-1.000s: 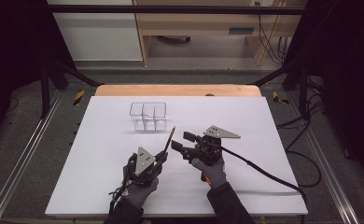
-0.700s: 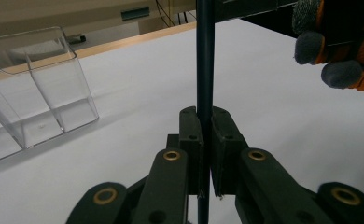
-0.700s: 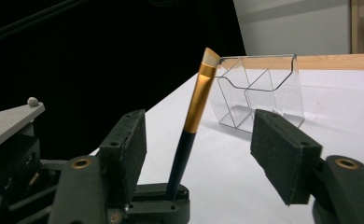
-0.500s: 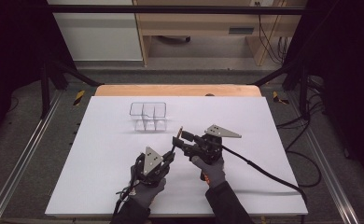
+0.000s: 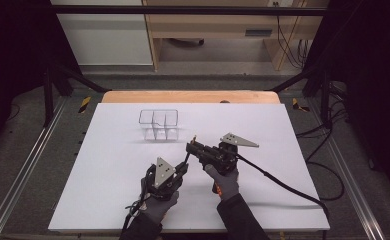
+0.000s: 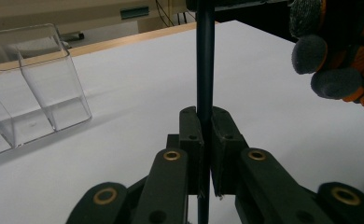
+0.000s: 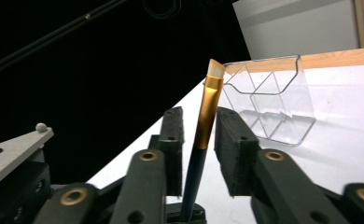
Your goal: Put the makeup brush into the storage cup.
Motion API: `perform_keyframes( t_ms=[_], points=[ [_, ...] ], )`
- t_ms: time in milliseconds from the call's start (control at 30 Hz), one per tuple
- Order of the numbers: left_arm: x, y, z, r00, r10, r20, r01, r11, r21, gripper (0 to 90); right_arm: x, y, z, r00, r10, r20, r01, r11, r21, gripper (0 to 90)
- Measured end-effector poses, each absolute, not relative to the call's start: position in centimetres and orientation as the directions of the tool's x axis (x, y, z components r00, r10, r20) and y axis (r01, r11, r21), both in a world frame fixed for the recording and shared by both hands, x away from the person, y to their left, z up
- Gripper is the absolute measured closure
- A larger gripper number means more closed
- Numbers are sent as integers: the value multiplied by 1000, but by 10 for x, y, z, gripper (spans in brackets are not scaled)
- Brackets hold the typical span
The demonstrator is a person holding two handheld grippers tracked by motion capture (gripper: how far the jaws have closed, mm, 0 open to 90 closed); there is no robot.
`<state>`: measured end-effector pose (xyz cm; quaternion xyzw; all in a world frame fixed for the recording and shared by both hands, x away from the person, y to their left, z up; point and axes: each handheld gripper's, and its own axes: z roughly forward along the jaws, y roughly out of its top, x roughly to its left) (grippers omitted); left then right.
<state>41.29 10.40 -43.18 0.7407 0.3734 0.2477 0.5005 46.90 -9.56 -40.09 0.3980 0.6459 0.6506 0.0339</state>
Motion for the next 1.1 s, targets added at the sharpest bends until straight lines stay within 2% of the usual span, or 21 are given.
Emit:
perform_keyframes(
  t_ms=[167, 500, 533, 567, 600, 667, 700, 867, 1100],
  points=[
    [413, 104, -432, 599, 801, -7, 307, -221, 926, 837, 470, -96, -401, -681, 556, 478, 474, -163, 865, 820],
    [414, 105, -431, 608, 794, -5, 299, -223, 928, 827, 469, -96, -402, -695, 526, 490, 476, -175, 862, 843],
    [414, 105, -430, 610, 793, 0, 298, -230, 927, 794, 469, -96, -401, -696, 524, 490, 475, -175, 863, 843],
    [414, 106, -429, 608, 794, 9, 295, -237, 926, 680, 468, -96, -401, -698, 531, 482, 468, -171, 867, 843],
    [415, 106, -427, 615, 788, 7, 298, -241, 924, 680, 468, -96, -401, -698, 531, 482, 468, -171, 867, 843],
    [415, 107, -422, 613, 790, 15, 292, -244, 925, 588, 468, -97, -400, -701, 533, 474, 463, -165, 871, 844],
    [416, 107, -420, 616, 787, 20, 291, -252, 923, 569, 468, -97, -400, -703, 534, 470, 459, -165, 873, 843],
    [420, 107, -414, 611, 790, 48, 288, -278, 916, 546, 469, -97, -400, -707, 532, 466, 460, -155, 874, 843],
    [426, 99, -408, 624, 780, 41, 296, -284, 912, 573, 468, -96, -401, -715, 535, 450, 449, -142, 882, 843]
  ],
)
